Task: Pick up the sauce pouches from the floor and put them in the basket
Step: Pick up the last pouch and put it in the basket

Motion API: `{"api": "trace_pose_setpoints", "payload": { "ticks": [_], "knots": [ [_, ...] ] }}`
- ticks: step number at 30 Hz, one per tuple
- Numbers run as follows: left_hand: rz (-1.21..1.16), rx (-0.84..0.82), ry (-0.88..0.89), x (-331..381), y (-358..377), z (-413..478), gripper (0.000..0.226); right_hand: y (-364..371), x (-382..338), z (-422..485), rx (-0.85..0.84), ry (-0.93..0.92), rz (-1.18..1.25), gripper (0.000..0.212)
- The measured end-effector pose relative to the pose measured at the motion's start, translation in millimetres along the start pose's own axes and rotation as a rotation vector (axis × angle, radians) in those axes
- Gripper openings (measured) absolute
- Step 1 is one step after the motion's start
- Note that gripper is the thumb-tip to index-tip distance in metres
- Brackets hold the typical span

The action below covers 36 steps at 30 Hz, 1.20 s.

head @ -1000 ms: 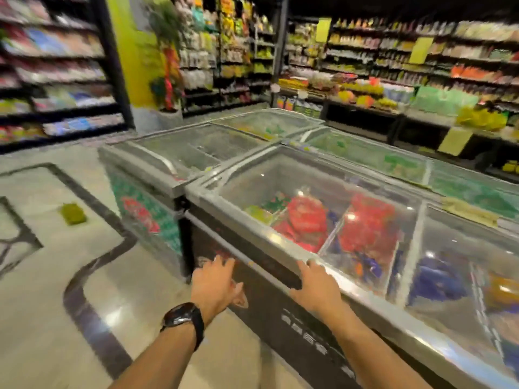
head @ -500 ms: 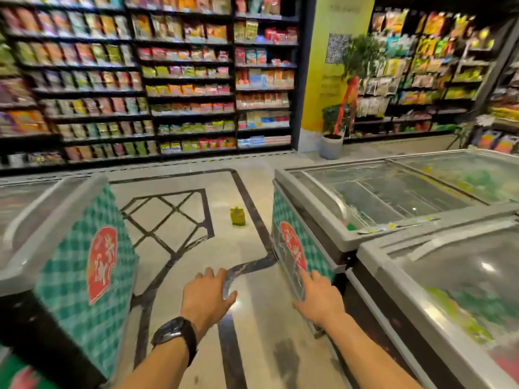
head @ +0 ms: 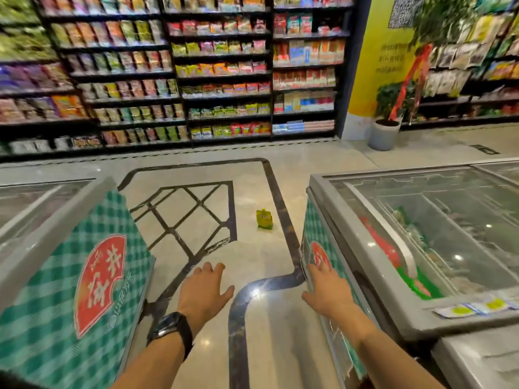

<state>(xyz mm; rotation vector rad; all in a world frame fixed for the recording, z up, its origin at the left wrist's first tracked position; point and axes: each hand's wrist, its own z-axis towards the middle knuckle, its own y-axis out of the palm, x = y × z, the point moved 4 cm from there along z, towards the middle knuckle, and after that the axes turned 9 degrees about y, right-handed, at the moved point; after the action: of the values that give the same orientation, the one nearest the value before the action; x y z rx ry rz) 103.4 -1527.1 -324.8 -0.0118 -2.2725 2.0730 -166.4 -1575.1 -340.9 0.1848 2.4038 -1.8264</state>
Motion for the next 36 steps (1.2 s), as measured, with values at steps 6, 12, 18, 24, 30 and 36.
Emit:
{"api": "trace_pose_setpoints", "payload": {
  "ticks": [6, 12, 18, 24, 30, 36],
  "knots": [
    [0.055, 0.003, -0.011, -47, -12, 132, 0.06, -24, -55, 125, -0.008, -0.036, -0.011, 0.066],
    [0.017, 0.04, 0.072, -90, -27, 279, 0.06, -62, -103, 250, -0.018, 0.044, -0.034, 0.068],
    [0.021, 0.013, 0.104, -127, -33, 398, 0.058, -80, -125, 358, -0.035, 0.101, 0.009, 0.063],
    [0.008, -0.019, 0.111, -140, -22, 527, 0.058, -80, -130, 500, -0.081, 0.083, 0.033, 0.06],
    [-0.001, -0.072, 0.045, -159, 4, 649, 0.056, -66, -140, 641, -0.187, 0.046, 0.039, 0.06],
    [-0.027, -0.125, 0.022, -196, 30, 762, 0.058, -45, -142, 759, -0.279, 0.08, 0.048, 0.064]
  ]
}}
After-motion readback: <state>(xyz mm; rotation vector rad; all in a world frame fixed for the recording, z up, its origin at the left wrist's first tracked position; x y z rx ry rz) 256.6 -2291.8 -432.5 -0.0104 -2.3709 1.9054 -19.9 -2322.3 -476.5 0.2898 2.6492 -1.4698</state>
